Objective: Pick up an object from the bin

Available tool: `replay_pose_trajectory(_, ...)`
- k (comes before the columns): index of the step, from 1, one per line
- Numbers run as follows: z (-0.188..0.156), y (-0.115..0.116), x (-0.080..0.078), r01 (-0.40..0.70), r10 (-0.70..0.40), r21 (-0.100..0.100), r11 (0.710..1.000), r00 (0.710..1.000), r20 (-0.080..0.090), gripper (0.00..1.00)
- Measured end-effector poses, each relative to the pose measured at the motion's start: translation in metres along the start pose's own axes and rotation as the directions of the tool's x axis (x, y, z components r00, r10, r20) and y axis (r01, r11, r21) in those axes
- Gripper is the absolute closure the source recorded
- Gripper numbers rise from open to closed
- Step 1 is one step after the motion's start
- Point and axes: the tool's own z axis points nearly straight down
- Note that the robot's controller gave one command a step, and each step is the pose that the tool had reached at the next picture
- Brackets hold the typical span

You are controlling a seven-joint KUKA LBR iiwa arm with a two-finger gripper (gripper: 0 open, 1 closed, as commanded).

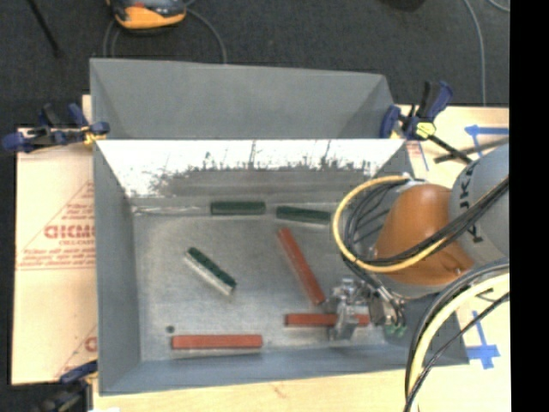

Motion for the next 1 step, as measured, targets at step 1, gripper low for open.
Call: replay_pose_trajectory(1,-0.1714,0.0020,-0.0106,0.009,-0.009,-0.001,1.000,1.000,0.001,1.00)
